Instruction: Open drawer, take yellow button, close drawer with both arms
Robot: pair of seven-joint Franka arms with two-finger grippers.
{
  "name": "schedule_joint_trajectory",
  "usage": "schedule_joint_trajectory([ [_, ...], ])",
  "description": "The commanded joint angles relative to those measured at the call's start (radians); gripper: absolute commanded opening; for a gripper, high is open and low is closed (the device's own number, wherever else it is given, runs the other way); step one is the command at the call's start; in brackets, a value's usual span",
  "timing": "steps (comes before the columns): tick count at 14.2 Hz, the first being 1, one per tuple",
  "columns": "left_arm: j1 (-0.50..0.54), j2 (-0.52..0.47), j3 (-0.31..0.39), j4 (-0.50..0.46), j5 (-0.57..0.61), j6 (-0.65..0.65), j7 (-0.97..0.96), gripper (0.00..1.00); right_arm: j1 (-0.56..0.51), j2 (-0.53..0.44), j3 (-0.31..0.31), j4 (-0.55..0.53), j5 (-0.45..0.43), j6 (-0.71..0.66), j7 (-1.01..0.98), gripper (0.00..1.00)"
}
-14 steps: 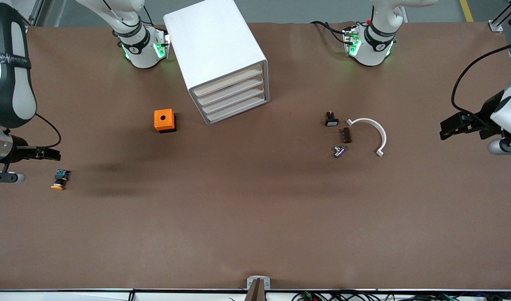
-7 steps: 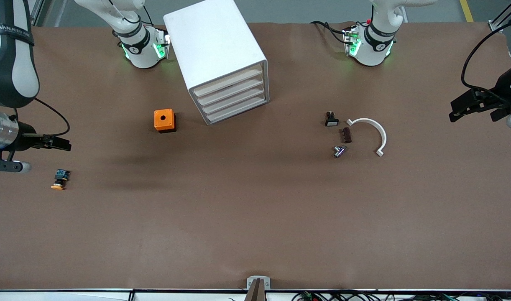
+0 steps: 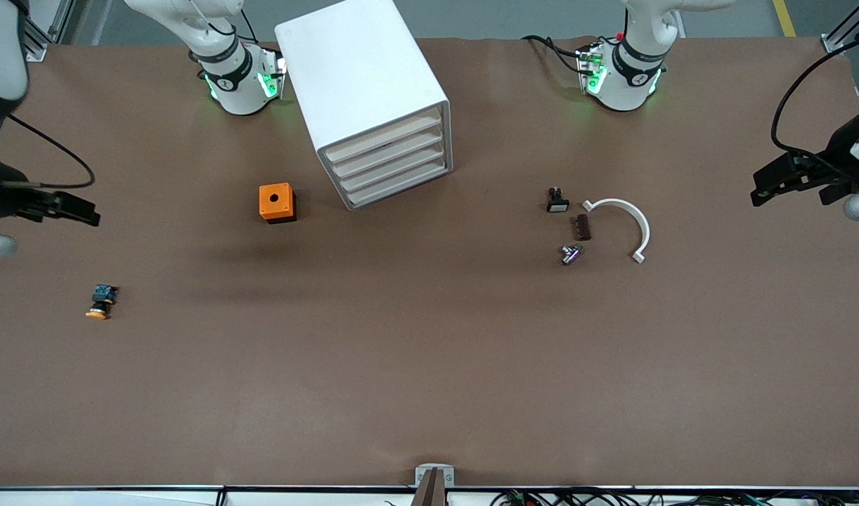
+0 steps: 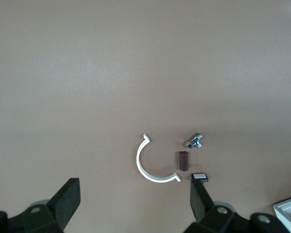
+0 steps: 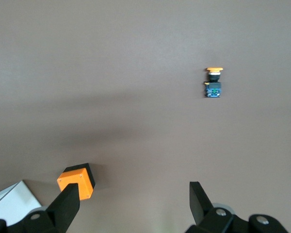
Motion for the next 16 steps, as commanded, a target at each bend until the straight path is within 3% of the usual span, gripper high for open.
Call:
schedule_joint_trajectory([
  [1, 0.019, -0.019, -0.015, -0.017, 0.001, 0.0, -0.005, 1.0, 0.005, 0.008, -0.006, 0.119, 0.008, -0.053, 0.007, 1.0],
  [16, 0.025, -0.026, -0.012, -0.014, 0.005, 0.018, -0.011, 1.0, 0.005, 0.006, -0.006, 0.216, 0.006, -0.089, 0.005, 1.0],
])
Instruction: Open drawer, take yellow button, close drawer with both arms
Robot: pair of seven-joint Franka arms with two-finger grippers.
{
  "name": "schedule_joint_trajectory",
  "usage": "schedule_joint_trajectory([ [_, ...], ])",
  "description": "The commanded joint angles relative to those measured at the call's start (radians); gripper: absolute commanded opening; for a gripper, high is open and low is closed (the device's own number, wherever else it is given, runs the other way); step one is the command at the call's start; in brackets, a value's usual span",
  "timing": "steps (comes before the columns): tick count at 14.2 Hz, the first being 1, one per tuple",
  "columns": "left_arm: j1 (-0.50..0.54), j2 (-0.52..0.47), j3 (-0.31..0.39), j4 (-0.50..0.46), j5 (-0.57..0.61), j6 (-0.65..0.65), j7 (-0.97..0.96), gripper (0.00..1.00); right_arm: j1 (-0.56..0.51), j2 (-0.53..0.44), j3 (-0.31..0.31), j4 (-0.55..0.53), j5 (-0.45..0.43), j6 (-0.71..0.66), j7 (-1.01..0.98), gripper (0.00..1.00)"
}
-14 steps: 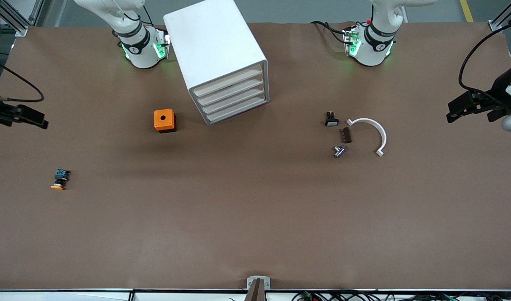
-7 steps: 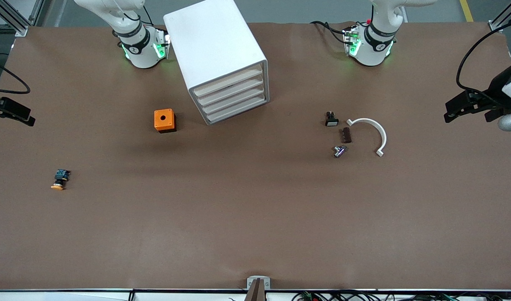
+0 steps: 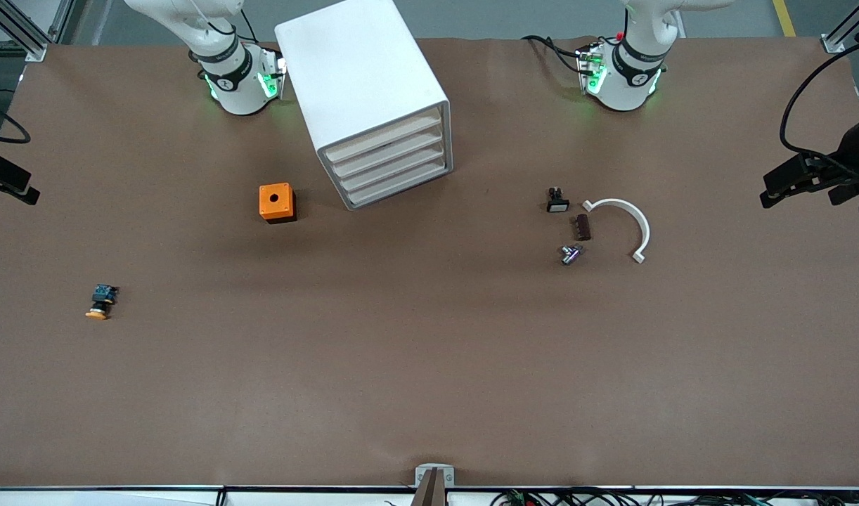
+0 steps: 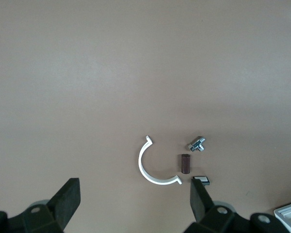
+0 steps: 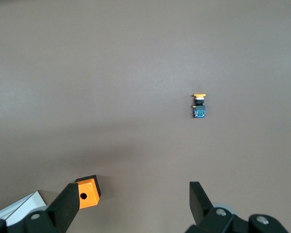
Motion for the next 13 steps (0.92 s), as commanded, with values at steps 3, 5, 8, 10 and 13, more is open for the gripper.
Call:
schedule_joint_trajectory([
  [3, 0.003, -0.02, -0.009, -0.011, -0.004, 0.008, -0.01, 1.0, 0.007, 0.009, -0.002, 0.025, 0.008, -0.026, 0.008, 1.0],
  [5, 0.014, -0.02, -0.005, -0.011, -0.01, 0.008, -0.001, 1.0, 0.008, -0.016, -0.001, 0.025, 0.008, -0.055, 0.005, 1.0],
  [8, -0.001, -0.025, 0.013, -0.011, -0.01, 0.0, -0.005, 1.0, 0.034, -0.072, -0.013, 0.011, 0.008, -0.057, 0.005, 1.0],
  [10, -0.012, -0.023, 0.019, -0.011, -0.01, 0.0, -0.005, 1.0, 0.037, -0.1, -0.013, -0.027, 0.008, -0.045, 0.007, 1.0],
  [13, -0.012, -0.02, 0.019, -0.009, -0.009, 0.0, -0.002, 1.0, 0.068, -0.099, -0.014, -0.044, 0.008, -0.032, 0.019, 1.0],
])
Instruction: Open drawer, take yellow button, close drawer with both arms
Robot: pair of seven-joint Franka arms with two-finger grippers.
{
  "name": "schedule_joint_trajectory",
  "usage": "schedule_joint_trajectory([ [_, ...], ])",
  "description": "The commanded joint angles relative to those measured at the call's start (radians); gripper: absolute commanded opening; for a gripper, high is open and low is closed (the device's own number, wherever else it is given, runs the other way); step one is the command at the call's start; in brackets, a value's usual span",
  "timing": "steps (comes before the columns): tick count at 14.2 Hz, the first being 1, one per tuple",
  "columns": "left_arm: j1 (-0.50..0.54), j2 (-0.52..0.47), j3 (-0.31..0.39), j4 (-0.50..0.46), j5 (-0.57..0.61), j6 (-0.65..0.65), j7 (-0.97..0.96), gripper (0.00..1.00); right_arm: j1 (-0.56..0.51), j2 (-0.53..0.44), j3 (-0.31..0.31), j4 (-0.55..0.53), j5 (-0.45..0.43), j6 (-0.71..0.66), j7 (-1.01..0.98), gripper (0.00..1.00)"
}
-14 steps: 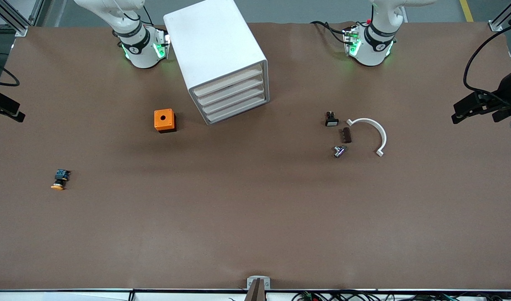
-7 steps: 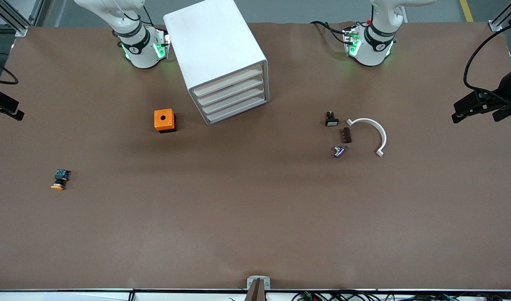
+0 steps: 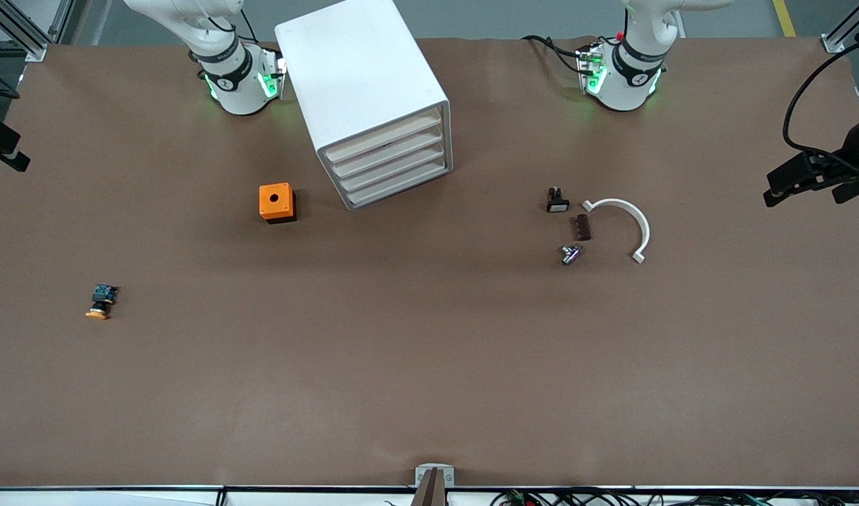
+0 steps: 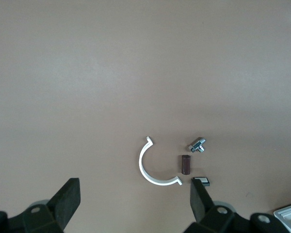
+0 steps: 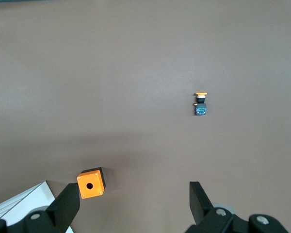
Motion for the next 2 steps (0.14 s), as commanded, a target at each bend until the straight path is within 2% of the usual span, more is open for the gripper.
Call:
schedule_joint_trajectory([
  [1, -0.01, -0.017, 0.012, -0.008, -0.007, -0.001, 0.004, 1.0, 0.031, -0.013, -0.014, -0.035, 0.007, 0.014, 0.019, 1.0],
  [2, -0.01, -0.017, 0.012, -0.01, -0.008, -0.001, 0.004, 1.0, 0.028, -0.015, -0.014, -0.036, 0.007, 0.011, 0.019, 1.0],
])
